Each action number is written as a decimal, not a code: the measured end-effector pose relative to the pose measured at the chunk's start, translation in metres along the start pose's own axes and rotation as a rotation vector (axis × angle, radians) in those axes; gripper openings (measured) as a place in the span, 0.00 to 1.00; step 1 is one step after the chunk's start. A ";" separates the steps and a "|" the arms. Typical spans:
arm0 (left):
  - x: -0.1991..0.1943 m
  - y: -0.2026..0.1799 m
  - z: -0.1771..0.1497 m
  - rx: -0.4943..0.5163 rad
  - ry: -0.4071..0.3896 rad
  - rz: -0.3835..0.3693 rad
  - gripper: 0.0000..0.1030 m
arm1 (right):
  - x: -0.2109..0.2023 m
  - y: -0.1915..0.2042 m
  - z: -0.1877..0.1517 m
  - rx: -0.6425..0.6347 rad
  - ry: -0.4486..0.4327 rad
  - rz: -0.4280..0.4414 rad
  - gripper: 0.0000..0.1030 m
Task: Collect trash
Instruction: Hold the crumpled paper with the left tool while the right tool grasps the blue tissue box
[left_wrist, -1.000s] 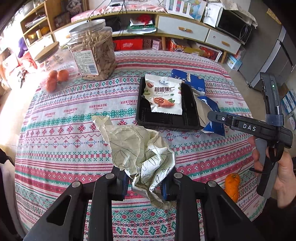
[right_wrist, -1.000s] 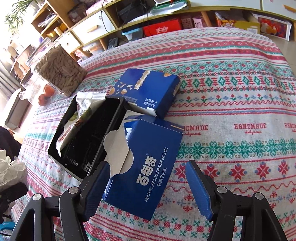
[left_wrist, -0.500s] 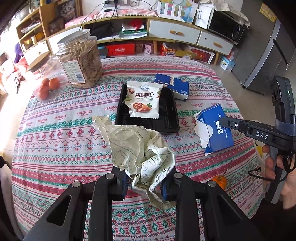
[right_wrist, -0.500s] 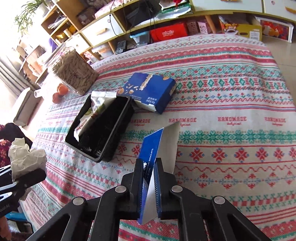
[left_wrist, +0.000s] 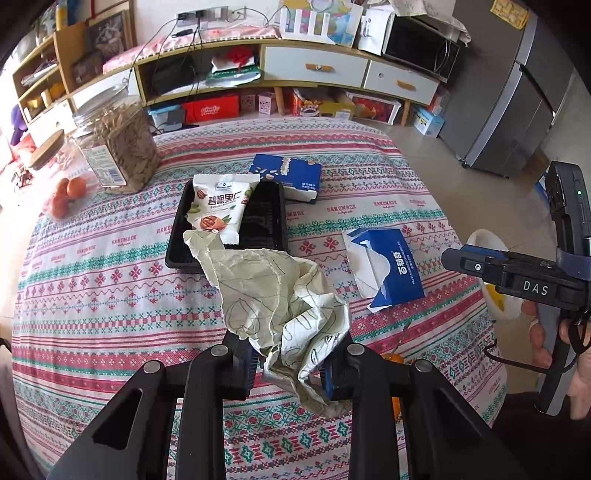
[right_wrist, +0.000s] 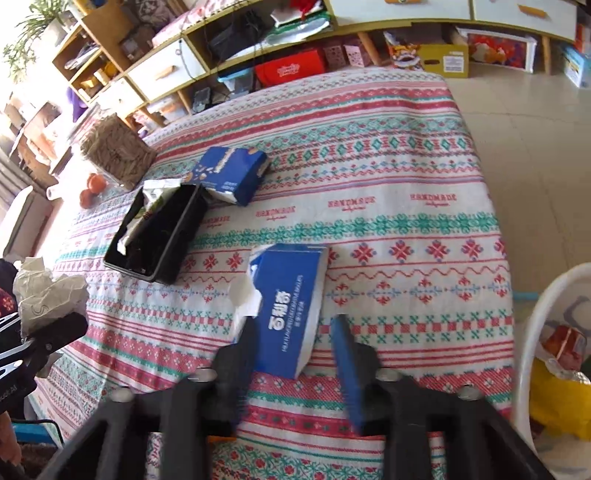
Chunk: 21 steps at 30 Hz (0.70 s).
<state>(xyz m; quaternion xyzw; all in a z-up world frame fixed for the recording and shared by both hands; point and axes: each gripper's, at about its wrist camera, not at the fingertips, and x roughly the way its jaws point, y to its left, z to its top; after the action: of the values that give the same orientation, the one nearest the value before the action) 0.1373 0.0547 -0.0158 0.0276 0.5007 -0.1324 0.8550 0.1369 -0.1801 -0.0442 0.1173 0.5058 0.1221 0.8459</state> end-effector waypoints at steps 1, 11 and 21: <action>0.001 0.000 -0.001 0.000 0.003 0.001 0.27 | 0.000 -0.001 0.000 0.008 -0.005 -0.004 0.66; 0.009 0.022 -0.008 -0.003 0.035 0.050 0.27 | 0.068 0.030 0.008 -0.059 0.081 -0.086 0.69; 0.005 0.017 -0.002 0.011 0.015 0.035 0.27 | 0.049 0.015 0.012 -0.074 0.052 -0.095 0.40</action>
<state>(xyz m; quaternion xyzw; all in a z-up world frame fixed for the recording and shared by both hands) 0.1425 0.0706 -0.0221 0.0420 0.5058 -0.1200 0.8532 0.1685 -0.1506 -0.0743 0.0584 0.5279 0.1035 0.8410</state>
